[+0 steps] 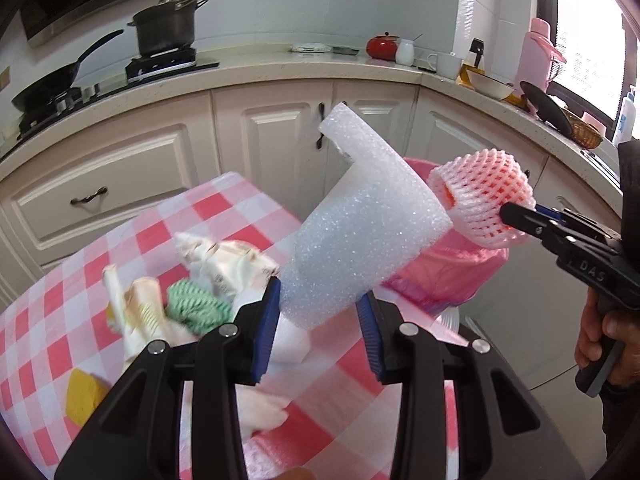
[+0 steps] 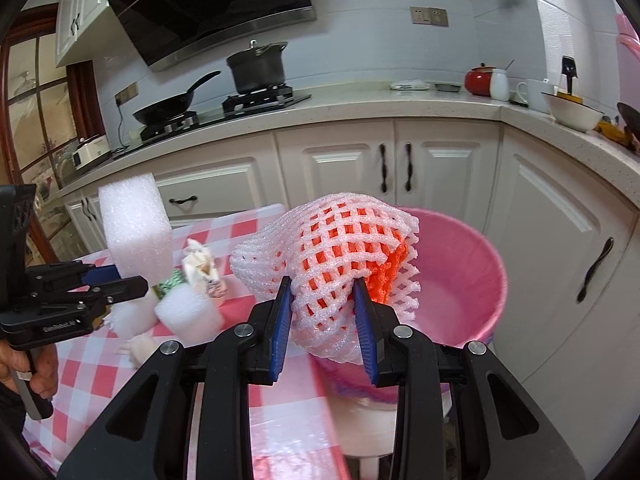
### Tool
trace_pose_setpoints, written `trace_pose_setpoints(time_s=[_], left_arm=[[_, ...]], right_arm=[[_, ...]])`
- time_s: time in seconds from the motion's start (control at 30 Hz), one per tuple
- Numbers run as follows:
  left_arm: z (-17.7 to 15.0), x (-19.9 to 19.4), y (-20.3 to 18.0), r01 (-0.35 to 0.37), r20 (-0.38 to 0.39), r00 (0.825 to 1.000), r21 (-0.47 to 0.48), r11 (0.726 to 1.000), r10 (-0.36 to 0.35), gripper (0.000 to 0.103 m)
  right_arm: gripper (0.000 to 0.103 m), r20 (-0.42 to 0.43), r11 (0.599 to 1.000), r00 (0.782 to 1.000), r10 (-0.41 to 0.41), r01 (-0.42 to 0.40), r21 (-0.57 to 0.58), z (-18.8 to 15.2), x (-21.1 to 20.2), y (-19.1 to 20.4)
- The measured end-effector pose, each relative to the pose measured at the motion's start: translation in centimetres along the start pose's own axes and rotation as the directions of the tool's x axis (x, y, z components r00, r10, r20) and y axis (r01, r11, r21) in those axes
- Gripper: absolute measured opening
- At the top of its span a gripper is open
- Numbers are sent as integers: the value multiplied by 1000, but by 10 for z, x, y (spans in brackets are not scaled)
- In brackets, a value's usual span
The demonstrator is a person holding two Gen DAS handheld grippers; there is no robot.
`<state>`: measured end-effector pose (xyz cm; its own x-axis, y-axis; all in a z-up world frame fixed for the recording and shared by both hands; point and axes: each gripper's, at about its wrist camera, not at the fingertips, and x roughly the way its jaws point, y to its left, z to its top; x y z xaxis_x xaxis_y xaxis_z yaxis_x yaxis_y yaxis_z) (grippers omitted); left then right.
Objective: Collect trash
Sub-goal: 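Lift the foam sheet and pink net and carry both over the wastebasket, then open both grippers to drop the foam sheet and net into the wastebasket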
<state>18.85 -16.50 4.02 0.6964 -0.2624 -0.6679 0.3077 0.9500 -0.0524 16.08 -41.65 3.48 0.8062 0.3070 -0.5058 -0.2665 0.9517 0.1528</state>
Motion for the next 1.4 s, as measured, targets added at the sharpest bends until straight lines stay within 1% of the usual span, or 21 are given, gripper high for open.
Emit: trace_pose_setpoints(time_s=[0.33, 0.7, 1.0, 1.1, 1.17, 1.23, 1.3, 1.33, 1.4], left_arm=[[35, 28, -37, 44, -9, 999, 38, 998, -44, 37], [64, 64, -68, 83, -31, 996, 32, 996, -82, 37], [76, 91, -88, 88, -61, 994, 35, 996, -85, 37], [76, 96, -92, 90, -70, 994, 38, 995, -87, 37], [77, 99, -94, 90, -75, 993, 43, 995, -87, 37], [77, 102, -95, 90, -80, 993, 44, 995, -86, 38], [77, 105, -96, 86, -84, 993, 40, 995, -82, 52], [78, 106, -95, 87, -87, 993, 36, 996, -84, 63], [77, 106, -95, 86, -87, 993, 34, 996, -83, 63]], right_arm=[[30, 8, 998, 998, -64, 64, 25, 12, 13, -42], [31, 3, 992, 993, -115, 115, 54, 17, 32, -75], [32, -3, 987, 990, -142, 142, 72, 15, 39, -88], [34, -2, 986, 989, -147, 147, 79, 15, 39, -91], [38, -2, 985, 989, -151, 151, 86, 15, 39, -94], [40, -5, 984, 988, -157, 157, 89, 14, 39, -97], [49, -4, 983, 987, -160, 160, 95, 13, 39, -99], [57, 2, 981, 986, -168, 167, 100, 12, 37, -100], [59, 7, 979, 985, -175, 173, 103, 12, 35, -103]])
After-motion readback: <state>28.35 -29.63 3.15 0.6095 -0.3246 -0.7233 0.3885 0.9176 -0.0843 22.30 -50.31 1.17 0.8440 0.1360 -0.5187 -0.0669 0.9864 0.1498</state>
